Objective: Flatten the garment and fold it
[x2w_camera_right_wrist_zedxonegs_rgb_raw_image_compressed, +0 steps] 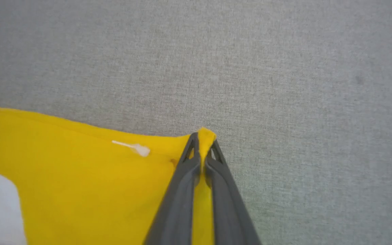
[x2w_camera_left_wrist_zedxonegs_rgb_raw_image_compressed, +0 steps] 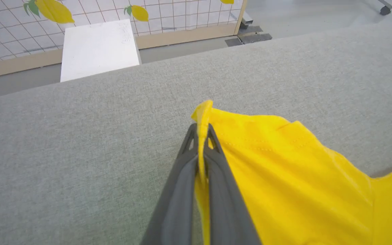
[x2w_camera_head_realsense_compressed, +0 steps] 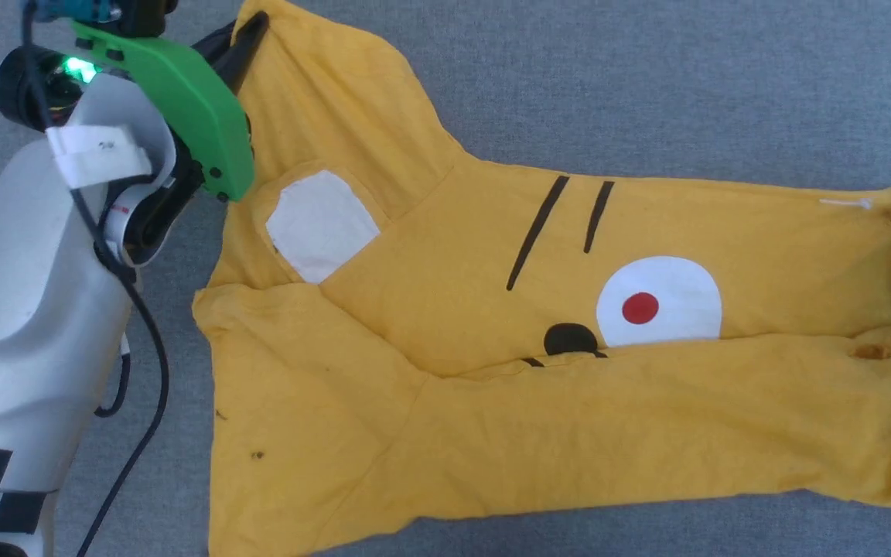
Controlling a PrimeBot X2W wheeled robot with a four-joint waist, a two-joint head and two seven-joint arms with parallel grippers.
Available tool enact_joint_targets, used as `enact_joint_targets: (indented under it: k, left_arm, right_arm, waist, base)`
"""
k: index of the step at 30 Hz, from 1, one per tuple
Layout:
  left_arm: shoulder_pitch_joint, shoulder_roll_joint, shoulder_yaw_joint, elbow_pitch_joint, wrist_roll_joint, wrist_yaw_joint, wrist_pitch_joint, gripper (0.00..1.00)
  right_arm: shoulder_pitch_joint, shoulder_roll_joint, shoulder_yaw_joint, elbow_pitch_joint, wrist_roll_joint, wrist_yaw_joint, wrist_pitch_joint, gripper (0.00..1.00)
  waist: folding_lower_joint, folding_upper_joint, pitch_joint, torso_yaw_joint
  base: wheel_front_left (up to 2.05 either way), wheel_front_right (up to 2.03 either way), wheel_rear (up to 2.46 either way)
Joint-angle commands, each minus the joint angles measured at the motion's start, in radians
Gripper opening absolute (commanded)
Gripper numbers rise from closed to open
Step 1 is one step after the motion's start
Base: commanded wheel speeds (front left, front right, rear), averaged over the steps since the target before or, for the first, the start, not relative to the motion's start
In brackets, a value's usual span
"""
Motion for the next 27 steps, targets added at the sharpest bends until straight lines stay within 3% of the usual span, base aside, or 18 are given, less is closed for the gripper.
enact_joint_targets:
  k: [1, 9, 17, 27]
  left_arm:
    - [0.019, 0.008, 0.014, -0.008, -0.007, 0.008, -0.026, 0.00]
    - [0.158, 0.037, 0.075, -0.126, -0.043, 0.017, -0.157, 0.00]
    - [0.437, 0.071, 0.111, -0.337, -0.057, 0.064, -0.284, 0.00]
    - [0.724, 0.078, 0.075, -0.435, -0.065, 0.123, -0.322, 0.00]
  right_arm:
    - [0.001, -0.004, 0.003, -0.004, -0.003, -0.002, -0.015, 0.00]
    - [0.065, -0.005, -0.006, -0.033, 0.027, -0.002, -0.083, 0.00]
    - [0.227, 0.032, -0.052, -0.077, 0.058, -0.002, -0.167, 0.00]
    - [0.390, 0.102, -0.076, -0.097, 0.076, -0.002, -0.205, 0.00]
  waist:
    - [0.0000, 0.0000, -0.031, 0.000]
    - [0.0000, 0.0000, -0.096, 0.013]
    - [0.0000, 0.0000, -0.175, 0.034]
    - [0.0000, 0.0000, -0.222, 0.050]
  base:
    - [0.00, 0.00, 0.00]
    - [0.00, 0.00, 0.00]
    - [0.00, 0.00, 0.00]
    - [0.00, 0.00, 0.00]
